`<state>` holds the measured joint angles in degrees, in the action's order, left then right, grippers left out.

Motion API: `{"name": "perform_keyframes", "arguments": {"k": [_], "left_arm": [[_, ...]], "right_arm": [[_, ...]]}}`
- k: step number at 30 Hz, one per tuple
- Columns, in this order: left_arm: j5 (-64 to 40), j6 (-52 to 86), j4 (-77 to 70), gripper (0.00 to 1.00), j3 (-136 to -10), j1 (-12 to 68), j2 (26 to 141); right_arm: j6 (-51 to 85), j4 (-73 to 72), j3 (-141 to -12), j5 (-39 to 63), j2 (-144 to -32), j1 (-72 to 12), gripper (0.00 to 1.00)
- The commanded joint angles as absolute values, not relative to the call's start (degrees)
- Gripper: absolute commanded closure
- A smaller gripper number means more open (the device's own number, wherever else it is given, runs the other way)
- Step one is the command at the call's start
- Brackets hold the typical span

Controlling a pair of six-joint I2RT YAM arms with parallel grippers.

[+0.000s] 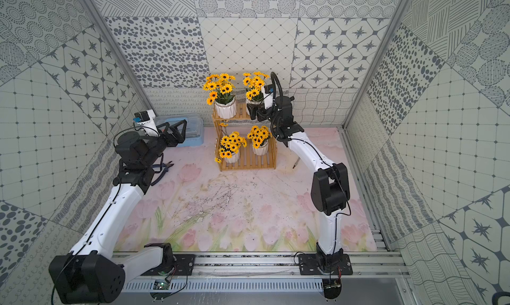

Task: Take the sunflower pots off the shelves
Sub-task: Pick up the sunflower pot from the shelf.

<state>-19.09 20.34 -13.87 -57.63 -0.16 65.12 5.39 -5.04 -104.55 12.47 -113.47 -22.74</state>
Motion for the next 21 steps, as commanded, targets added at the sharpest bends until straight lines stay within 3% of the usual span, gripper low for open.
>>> {"name": "perform_keyframes", "arguments": {"k": [1, 21], "left_arm": [[-19.7, 19.0, -13.9, 0.04, -58.1, -0.3, 64.3], [-19.8, 18.7, -13.9, 0.03, -57.5, -0.3, 63.3]], "right_arm": [[5.9, -8.0, -106.7, 14.1, -114.5, -22.9, 0.02], [6.2, -12.5, -105.5, 17.2, -116.2, -23.2, 0.02]]}}
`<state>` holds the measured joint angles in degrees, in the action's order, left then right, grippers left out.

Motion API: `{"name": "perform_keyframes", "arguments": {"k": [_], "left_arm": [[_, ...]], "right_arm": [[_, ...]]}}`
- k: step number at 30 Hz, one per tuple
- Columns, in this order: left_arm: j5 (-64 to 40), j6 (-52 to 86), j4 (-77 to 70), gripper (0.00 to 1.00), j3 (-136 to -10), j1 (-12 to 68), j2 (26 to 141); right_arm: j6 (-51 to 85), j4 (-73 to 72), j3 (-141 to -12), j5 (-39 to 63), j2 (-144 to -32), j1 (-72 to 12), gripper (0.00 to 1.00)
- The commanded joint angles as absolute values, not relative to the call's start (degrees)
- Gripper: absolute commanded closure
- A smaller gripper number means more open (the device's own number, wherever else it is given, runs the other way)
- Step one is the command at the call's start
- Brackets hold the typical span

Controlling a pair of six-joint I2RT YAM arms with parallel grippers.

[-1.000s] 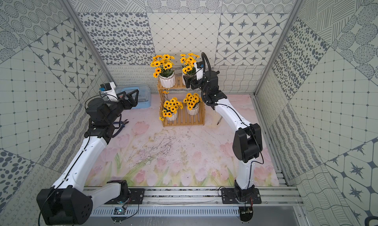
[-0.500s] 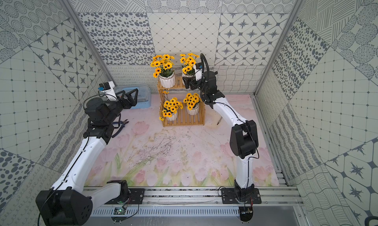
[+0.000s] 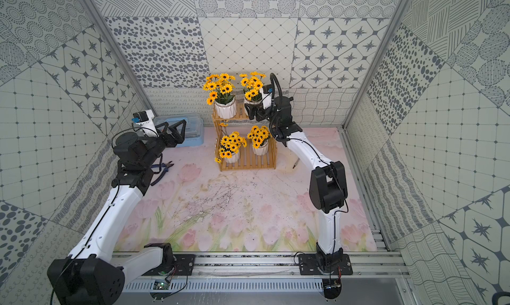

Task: Take the sunflower pots off the shelves
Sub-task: Pick up the sunflower pot from the shelf.

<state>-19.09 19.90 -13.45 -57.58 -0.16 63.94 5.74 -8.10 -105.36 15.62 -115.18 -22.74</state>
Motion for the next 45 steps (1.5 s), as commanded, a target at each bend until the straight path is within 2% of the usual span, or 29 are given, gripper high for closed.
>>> {"name": "perform_keyframes", "arguments": {"k": [1, 13, 18, 25, 29, 45], "left_arm": [[-19.9, 18.7, -14.0, 0.03, -57.5, -0.3, 63.3], [-19.8, 18.8, -13.7, 0.03, -57.4, -0.3, 62.9], [-19.8, 18.9, -13.7, 0.03, -57.5, -0.3, 63.1], [-19.8, 18.9, -13.9, 0.03, -57.4, -0.2, 63.0], [-19.7, 18.8, -13.9, 0.03, -57.3, -0.3, 62.9], [-19.9, 19.0, -13.9, 0.03, -57.6, -0.3, 62.7]], "right_arm": [[6.3, -13.0, -105.2, 17.3, -116.1, -23.2, 0.04], [6.3, -14.0, -103.8, 17.3, -116.2, -23.2, 0.28], [5.9, -14.6, -102.6, 17.5, -115.7, -23.3, 0.47], [6.3, -15.2, -101.3, 17.4, -114.9, -23.3, 0.87], [6.7, -13.0, -102.4, 16.8, -115.1, -23.2, 1.0], [6.6, -15.6, -101.3, 17.2, -112.4, -23.2, 1.0]]}}
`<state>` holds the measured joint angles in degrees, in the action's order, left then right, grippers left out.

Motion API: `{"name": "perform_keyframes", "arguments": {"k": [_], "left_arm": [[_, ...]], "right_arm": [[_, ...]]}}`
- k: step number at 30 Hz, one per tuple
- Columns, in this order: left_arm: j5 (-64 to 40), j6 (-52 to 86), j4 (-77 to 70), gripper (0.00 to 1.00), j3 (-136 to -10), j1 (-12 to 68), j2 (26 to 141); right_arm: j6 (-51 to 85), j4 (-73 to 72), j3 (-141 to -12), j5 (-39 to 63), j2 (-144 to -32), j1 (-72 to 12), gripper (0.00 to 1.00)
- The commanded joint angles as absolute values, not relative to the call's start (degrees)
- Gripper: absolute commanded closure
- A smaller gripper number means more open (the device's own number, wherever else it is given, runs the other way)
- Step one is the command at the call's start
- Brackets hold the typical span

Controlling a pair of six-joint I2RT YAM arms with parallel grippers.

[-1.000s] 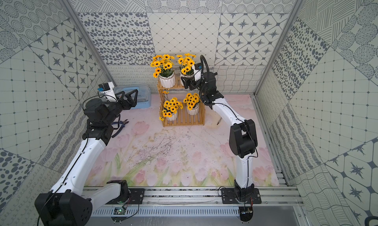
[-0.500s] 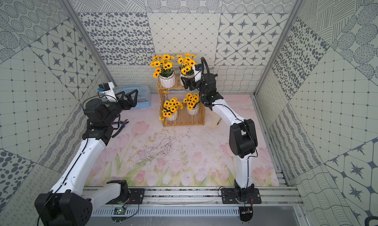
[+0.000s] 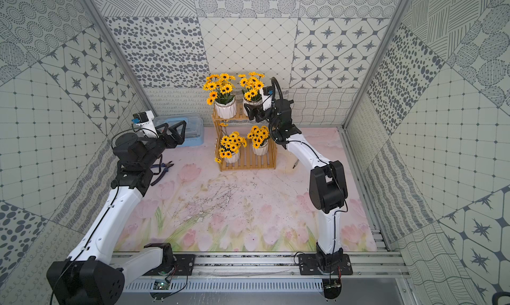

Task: Take the sunflower pots off the shelves
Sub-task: Pick up the sunflower pot from the shelf.

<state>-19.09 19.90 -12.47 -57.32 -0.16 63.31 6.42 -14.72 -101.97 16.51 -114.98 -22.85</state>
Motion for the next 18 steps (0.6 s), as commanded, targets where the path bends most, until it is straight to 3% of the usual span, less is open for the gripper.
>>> {"name": "perform_keyframes", "arguments": {"k": [1, 18], "left_arm": [[-19.9, 19.0, -13.9, 0.03, -57.6, -0.3, 62.7], [-20.5, 19.3, -13.9, 0.03, -57.8, -0.3, 62.4]], "right_arm": [[6.6, -15.8, -101.3, 17.1, -112.1, -23.2, 1.0], [6.3, -16.9, -101.1, 17.6, -107.8, -23.2, 1.0]]}}
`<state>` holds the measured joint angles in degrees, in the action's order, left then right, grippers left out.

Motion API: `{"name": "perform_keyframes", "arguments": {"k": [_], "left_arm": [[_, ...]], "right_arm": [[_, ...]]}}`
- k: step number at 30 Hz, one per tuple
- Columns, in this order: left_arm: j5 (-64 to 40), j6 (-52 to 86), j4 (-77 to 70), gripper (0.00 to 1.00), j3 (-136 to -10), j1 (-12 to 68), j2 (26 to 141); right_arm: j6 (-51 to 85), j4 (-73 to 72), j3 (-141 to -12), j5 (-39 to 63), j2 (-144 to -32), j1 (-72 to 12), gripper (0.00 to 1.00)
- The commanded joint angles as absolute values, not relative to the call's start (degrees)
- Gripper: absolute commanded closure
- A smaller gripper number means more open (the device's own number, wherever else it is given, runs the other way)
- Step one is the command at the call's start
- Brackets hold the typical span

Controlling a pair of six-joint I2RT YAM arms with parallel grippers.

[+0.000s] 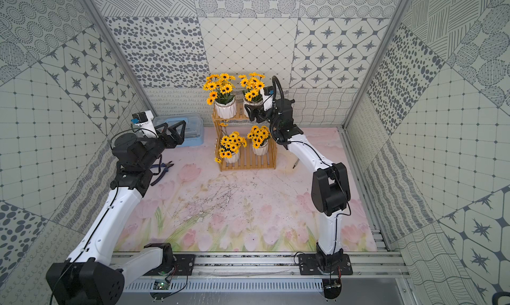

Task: Take the sunflower pots off the shelves
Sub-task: Pick up the sunflower pot from the shelf.

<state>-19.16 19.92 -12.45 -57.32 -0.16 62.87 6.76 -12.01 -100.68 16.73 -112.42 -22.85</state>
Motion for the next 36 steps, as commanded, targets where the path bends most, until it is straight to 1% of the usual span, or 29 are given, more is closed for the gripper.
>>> {"name": "perform_keyframes", "arguments": {"k": [1, 20, 25, 36], "left_arm": [[-20.5, 19.3, -14.0, 0.03, -57.8, -0.3, 62.4], [-20.9, 19.5, -14.0, 0.03, -57.9, -0.2, 62.5], [-21.0, 19.5, -14.0, 0.03, -58.0, -0.3, 62.4], [-20.4, 19.8, -13.7, 0.03, -58.2, -0.3, 62.4]], "right_arm": [[6.2, -17.0, -101.0, 17.8, -107.5, -23.2, 1.0], [6.6, -20.1, -93.3, 19.6, -99.9, -23.8, 1.0], [6.1, -20.0, -87.3, 20.2, -95.1, -25.1, 1.0], [6.7, -21.0, -74.4, 17.0, -85.4, -29.4, 1.0]]}}
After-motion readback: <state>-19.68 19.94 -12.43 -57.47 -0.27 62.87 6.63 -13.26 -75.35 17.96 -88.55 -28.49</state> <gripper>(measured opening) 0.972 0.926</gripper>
